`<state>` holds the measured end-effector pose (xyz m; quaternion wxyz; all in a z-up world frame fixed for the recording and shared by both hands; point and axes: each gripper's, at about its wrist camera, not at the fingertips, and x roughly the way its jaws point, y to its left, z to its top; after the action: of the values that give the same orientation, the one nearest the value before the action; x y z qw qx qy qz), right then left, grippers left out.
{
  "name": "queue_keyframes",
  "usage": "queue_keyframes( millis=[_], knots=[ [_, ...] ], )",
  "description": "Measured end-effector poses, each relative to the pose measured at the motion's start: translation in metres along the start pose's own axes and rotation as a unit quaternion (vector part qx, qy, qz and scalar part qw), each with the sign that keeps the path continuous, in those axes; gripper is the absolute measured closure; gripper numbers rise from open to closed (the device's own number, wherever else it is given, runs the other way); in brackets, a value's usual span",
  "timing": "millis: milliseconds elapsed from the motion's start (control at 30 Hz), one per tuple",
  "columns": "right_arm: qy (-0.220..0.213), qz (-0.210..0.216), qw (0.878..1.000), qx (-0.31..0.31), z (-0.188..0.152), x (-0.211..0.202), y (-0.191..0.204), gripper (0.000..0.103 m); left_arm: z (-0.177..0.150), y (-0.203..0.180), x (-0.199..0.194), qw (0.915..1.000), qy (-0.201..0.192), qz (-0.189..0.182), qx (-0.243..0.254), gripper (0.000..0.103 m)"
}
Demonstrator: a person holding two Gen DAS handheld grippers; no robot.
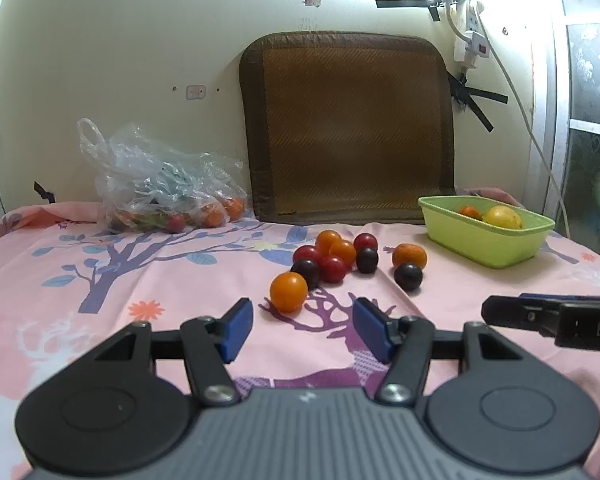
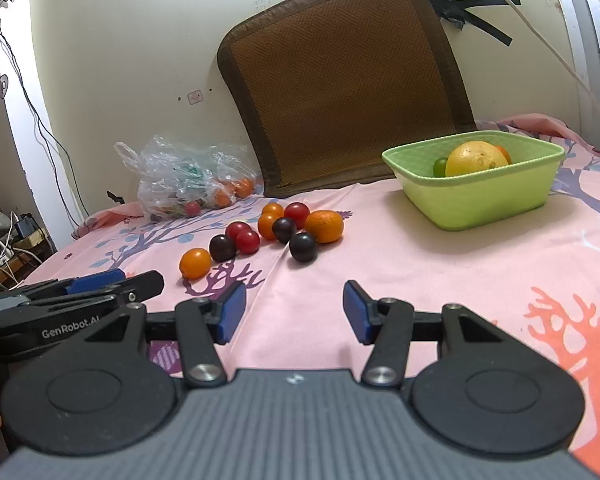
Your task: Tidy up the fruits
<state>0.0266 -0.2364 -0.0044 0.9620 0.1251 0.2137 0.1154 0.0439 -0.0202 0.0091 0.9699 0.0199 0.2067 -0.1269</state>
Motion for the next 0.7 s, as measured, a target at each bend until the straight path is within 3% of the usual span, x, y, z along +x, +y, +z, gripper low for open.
queue_keyframes(
  millis=[700],
  knots=[
    [-0.003, 0.007, 1.0, -0.001, -0.001, -0.0015, 0.001, 0.044, 0.0004, -0.0003, -0.0018, 1.0, -0.006, -0.004, -0.004, 0.039]
  ],
)
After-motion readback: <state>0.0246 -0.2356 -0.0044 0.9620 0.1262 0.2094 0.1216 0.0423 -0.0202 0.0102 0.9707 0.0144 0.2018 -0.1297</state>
